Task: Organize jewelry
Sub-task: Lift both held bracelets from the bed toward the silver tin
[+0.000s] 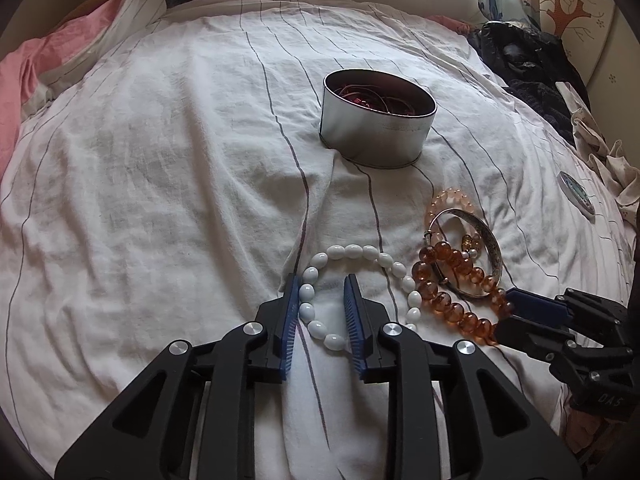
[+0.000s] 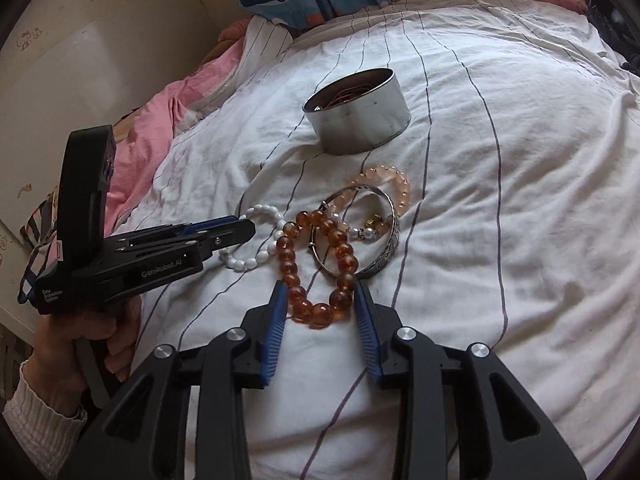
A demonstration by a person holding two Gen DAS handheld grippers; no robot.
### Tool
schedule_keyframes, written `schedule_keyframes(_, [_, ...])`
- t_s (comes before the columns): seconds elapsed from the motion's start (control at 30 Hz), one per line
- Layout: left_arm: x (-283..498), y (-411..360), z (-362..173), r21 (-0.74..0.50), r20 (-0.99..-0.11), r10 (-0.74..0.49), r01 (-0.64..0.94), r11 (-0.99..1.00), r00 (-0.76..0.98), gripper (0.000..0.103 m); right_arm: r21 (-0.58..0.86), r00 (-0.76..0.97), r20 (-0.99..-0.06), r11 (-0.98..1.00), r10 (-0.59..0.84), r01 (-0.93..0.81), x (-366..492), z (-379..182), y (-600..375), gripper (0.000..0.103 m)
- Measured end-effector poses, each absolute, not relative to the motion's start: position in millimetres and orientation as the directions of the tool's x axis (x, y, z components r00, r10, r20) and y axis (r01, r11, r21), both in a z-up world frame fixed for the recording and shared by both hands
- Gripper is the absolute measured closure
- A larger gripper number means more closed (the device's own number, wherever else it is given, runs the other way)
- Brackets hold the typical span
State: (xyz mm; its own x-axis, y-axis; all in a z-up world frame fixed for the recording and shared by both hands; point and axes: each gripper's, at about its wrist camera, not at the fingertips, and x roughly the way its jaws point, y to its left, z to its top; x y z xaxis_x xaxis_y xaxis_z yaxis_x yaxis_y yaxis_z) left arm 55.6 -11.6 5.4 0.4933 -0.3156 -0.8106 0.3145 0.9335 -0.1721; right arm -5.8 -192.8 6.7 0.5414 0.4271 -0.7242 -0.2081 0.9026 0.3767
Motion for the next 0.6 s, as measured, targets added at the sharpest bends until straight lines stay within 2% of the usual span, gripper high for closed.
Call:
schedule_keyframes(0.13, [54,-15,6,-0.154,-0.811,-0.307,0.323,0.934,0.499,0.079,0.336,0.538,-0.742,0.917,0.399,-0.216,-4,1,-187,0.069])
schedule_keyframes(0.2, [54,-16,6,-0.144,-0.813,-0.301,0.328,0.934,0.499,0.079,0.319,0.542,-0.744,0.921,0.390,-0.225,-4,1,-185,0.076])
schedule_keyframes(0.27, [53,-16,7,-0.140,-0.810,-0.300,0.330,0.933,0.504,0.081,0.331,0.544,-0.734,0.914,0.405,-0.234,-4,2,-186,0.091])
schedule_keyframes(0.33, [52,-16,9,-0.142,-0.810,-0.304,0.336,0.931,0.502,0.093,0.331,0.554,-0.726,0.913,0.407,-0.236,-6,5,-187,0.091])
schedule_keyframes(0.43, [51,-15,10,-0.140,-0.813,-0.308,0.348,0.927,0.495,0.094,0.341,0.554,-0.729,0.915,0.402,-0.216,-6,5,-192,0.089])
schedule_keyframes(0.5, [52,-15,7,-0.137,-0.821,-0.303,0.347,0.928,0.485,0.094,0.341,0.552,-0.736,0.919,0.392,-0.197,-4,2,-195,0.078])
schedule_keyframes(0.6, [54,-15,4,-0.140,-0.826,-0.298,0.337,0.931,0.478,0.093,0.320,0.543,-0.747,0.923,0.384,-0.213,-2,-1,-190,0.077])
